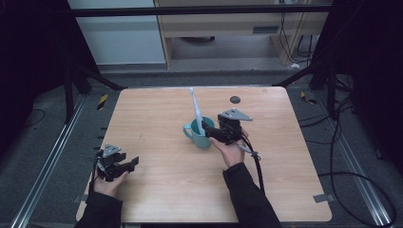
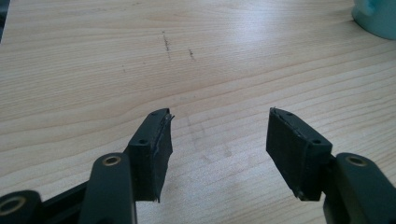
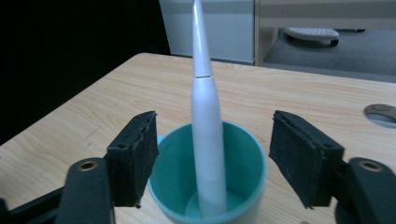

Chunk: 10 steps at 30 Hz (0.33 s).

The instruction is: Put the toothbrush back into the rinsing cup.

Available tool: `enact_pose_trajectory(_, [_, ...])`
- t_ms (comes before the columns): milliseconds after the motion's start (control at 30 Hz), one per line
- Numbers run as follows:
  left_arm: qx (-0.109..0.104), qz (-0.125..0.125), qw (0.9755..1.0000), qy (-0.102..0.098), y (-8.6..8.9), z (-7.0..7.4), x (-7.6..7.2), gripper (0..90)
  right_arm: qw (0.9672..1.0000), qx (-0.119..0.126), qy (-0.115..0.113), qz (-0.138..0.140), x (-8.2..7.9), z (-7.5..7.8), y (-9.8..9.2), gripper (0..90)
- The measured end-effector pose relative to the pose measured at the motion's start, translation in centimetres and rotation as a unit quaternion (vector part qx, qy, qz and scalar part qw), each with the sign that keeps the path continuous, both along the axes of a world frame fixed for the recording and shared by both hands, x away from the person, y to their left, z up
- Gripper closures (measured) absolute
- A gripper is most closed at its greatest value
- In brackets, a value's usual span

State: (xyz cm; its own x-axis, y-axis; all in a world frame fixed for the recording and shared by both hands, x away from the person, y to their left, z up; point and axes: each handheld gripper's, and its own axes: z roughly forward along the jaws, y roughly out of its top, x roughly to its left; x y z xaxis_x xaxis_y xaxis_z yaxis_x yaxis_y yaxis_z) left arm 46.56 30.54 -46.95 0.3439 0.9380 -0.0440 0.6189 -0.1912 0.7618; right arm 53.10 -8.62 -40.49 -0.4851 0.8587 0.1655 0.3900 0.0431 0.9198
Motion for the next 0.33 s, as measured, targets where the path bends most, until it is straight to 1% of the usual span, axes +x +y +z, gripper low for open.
enact_pose_trajectory(33, [0.001, -0.001, 1.0, 0.001, 0.0, 0.0, 0.0, 39.7, 1.0, -0.003, 0.0, -0.002, -0.5, 0.1, -0.7, 25.9])
enact_pose_trajectory(67, [0.0, -0.001, 1.0, 0.0, 0.0, 0.0, 0.0, 39.7, 1.0, -0.003, 0.0, -0.002, -0.5, 0.1, -0.7, 25.9])
enact_pose_trajectory(100, [0.0, -0.002, 1.0, 0.0, 0.0, 0.0, 0.0, 39.2, 0.9999, -0.008, -0.004, -0.006, -1.1, 0.0, -1.4, 25.0])
enact_pose_trajectory(133, [-0.001, -0.002, 1.0, -0.001, 0.0, -0.1, 0.0, 38.4, 0.9996, -0.027, -0.003, -0.013, -2.3, -0.2, -3.3, 23.3])
enact_pose_trajectory(167, [-0.001, -0.002, 1.0, -0.001, 0.0, -0.1, 0.0, 38.4, 0.9996, -0.027, -0.003, -0.013, -2.3, -0.2, -3.3, 23.3])
enact_pose_trajectory(200, [-0.002, -0.003, 1.0, -0.001, 0.0, -0.1, 0.0, 37.9, 0.9994, -0.032, -0.002, -0.015, -2.6, -0.4, -3.9, 22.8])
enact_pose_trajectory(267, [-0.001, -0.004, 1.0, 0.0, -0.1, -0.2, 0.0, 36.8, 0.9989, -0.039, 0.007, -0.024, -3.5, -1.1, -5.9, 21.9])
enact_pose_trajectory(333, [0.0, -0.005, 1.0, 0.002, -0.1, -0.3, 0.1, 35.9, 0.9984, -0.043, 0.015, -0.033, -4.1, -1.7, -7.5, 21.4])
